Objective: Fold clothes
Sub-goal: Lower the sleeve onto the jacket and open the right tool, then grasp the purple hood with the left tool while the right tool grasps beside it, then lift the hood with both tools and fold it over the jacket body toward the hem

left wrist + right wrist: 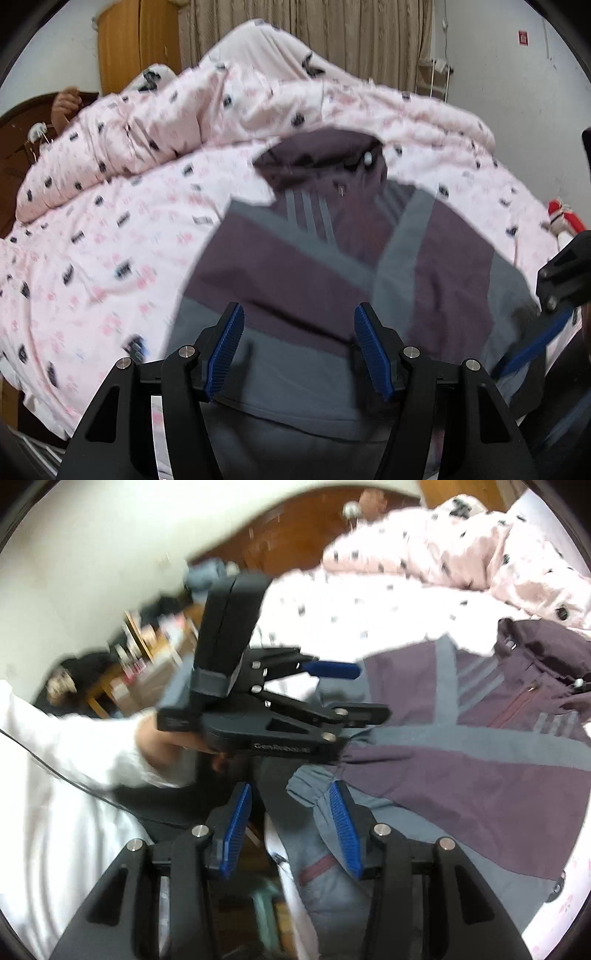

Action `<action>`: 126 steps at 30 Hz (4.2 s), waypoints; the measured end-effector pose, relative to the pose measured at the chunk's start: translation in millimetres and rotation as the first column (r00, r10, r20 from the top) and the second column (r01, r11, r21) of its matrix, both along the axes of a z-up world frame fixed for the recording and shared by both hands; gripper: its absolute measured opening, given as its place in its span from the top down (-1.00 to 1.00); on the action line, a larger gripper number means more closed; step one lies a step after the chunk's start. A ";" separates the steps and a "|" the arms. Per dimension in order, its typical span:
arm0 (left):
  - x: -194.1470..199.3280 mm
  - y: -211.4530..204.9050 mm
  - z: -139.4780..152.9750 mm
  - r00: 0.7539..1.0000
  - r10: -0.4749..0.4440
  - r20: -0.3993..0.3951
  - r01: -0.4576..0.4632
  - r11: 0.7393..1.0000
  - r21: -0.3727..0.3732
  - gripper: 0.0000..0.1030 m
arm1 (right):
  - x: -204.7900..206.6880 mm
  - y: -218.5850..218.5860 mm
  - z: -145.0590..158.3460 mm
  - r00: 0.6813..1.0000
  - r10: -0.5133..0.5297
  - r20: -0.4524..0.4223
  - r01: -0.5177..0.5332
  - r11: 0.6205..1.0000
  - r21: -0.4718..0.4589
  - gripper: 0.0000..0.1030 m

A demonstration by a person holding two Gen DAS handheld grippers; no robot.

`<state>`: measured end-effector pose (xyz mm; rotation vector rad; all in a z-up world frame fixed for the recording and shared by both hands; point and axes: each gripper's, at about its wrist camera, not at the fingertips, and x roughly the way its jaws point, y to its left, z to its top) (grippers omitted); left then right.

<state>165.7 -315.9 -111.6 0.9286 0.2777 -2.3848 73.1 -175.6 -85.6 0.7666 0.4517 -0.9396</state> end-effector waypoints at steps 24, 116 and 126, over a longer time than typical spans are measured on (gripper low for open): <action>-69.1 -131.4 10.6 0.992 -0.095 -0.083 0.100 0.993 0.061 -0.11 | -152.4 -20.2 6.2 0.859 -0.498 0.118 0.504 0.863 -0.027 0.09; -43.0 -93.6 -25.7 0.889 -0.454 0.056 0.428 0.869 0.249 0.90 | -118.3 -35.4 -40.3 0.844 -0.449 -0.293 0.479 0.877 0.037 0.92; -7.5 -96.9 -3.2 0.877 -0.474 -0.081 0.478 0.840 0.256 0.85 | -114.4 -37.4 -54.3 0.833 -0.407 -0.375 0.446 0.895 0.019 0.92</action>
